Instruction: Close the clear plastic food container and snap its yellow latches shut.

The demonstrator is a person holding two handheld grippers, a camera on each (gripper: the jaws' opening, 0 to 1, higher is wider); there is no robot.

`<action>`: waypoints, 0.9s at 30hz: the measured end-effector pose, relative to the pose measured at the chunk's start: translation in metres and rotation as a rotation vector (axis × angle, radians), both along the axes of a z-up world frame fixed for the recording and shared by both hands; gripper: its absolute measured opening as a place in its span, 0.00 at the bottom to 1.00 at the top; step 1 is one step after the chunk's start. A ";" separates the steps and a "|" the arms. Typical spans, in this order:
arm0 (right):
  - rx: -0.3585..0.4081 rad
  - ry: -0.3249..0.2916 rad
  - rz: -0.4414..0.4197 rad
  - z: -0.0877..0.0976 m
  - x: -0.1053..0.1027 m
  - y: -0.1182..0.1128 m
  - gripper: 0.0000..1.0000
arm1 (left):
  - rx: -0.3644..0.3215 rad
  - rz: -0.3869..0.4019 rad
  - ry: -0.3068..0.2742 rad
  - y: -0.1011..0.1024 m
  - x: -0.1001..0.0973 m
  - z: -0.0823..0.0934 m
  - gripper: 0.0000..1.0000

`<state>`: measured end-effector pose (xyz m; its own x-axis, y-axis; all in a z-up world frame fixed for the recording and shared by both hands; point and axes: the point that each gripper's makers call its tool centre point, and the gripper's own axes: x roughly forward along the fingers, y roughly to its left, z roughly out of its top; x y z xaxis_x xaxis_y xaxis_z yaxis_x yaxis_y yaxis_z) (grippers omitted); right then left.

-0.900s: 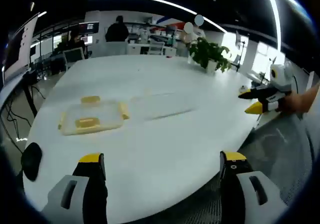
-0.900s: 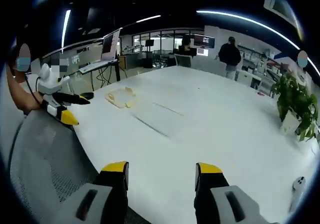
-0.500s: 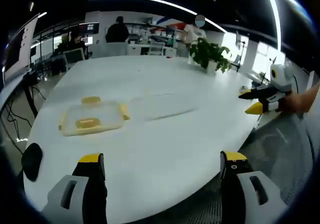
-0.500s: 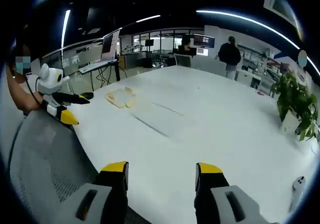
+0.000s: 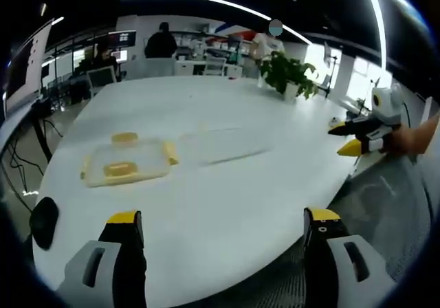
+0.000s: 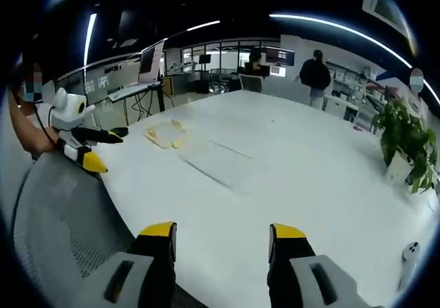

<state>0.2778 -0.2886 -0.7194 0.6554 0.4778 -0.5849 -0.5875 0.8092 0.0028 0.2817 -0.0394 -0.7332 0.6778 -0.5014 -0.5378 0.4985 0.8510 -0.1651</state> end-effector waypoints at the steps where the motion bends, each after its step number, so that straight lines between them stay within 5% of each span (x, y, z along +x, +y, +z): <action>1: -0.001 0.000 -0.001 0.000 0.000 0.000 0.52 | -0.001 0.000 0.001 0.000 0.000 0.000 0.96; 27: 0.006 -0.004 0.003 0.001 0.001 0.001 0.56 | -0.016 -0.001 -0.003 -0.002 0.000 0.001 0.96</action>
